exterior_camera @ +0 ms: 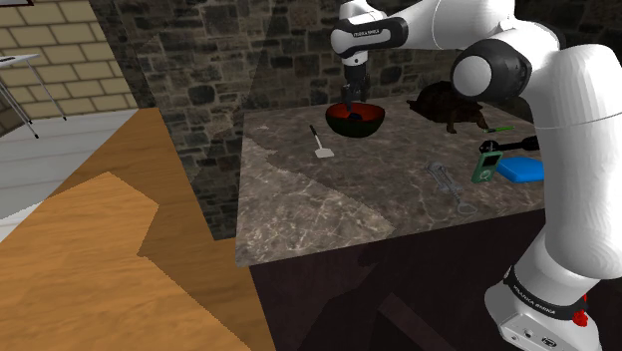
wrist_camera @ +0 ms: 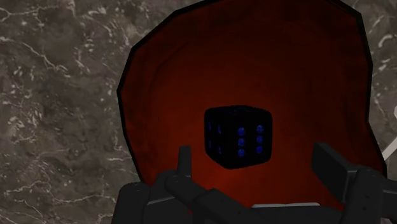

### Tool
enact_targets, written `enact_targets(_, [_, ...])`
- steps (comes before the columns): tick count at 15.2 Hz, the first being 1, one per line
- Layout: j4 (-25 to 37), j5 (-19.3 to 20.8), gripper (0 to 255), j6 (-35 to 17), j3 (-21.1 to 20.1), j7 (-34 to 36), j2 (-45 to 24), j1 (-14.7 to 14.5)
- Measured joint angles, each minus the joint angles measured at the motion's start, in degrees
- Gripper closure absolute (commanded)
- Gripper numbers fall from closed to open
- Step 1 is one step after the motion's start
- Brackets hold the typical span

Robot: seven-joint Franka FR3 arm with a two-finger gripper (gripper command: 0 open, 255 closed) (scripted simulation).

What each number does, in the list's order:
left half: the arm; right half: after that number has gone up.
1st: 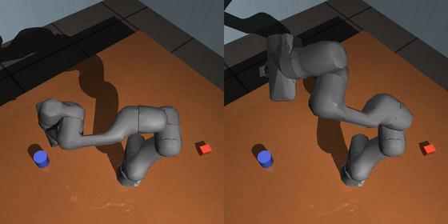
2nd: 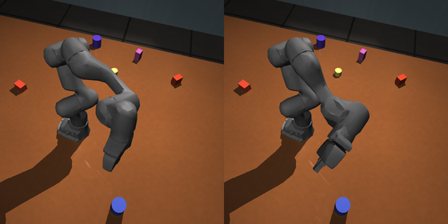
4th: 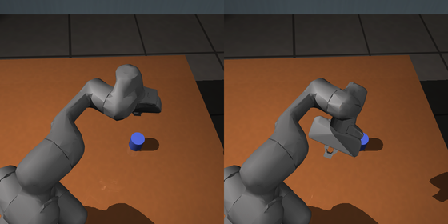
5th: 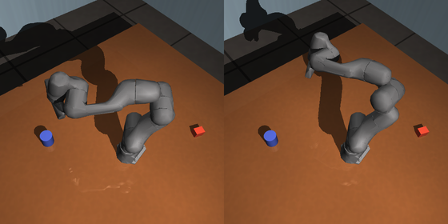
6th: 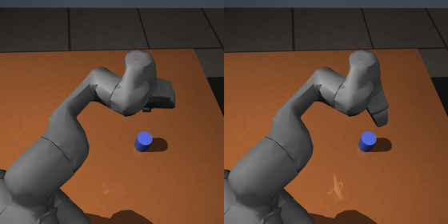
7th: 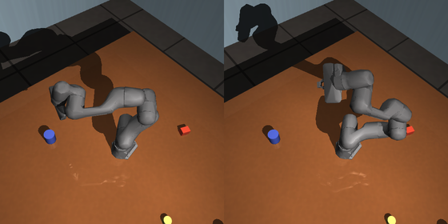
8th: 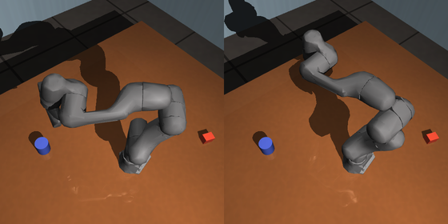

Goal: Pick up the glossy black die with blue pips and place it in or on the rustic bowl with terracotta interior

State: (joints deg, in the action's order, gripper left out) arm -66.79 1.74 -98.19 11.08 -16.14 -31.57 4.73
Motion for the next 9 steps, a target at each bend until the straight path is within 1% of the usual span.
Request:
enact_targets(2, [0.0,0.0,0,0.0,0.0,0.0,0.0,0.0])
enact_targets(3, [1.0,-0.03,0,0.83,0.0,-0.05,-0.16,0.04])
enact_targets(5, [5.76,-0.14,0,4.73,-0.06,-0.04,-0.95,0.05])
enact_targets(6, [9.19,-0.3,0,7.06,-0.1,-0.16,-2.01,0.23])
enact_targets(9, [10.94,-0.34,0,8.61,-0.1,-0.25,-2.29,0.31])
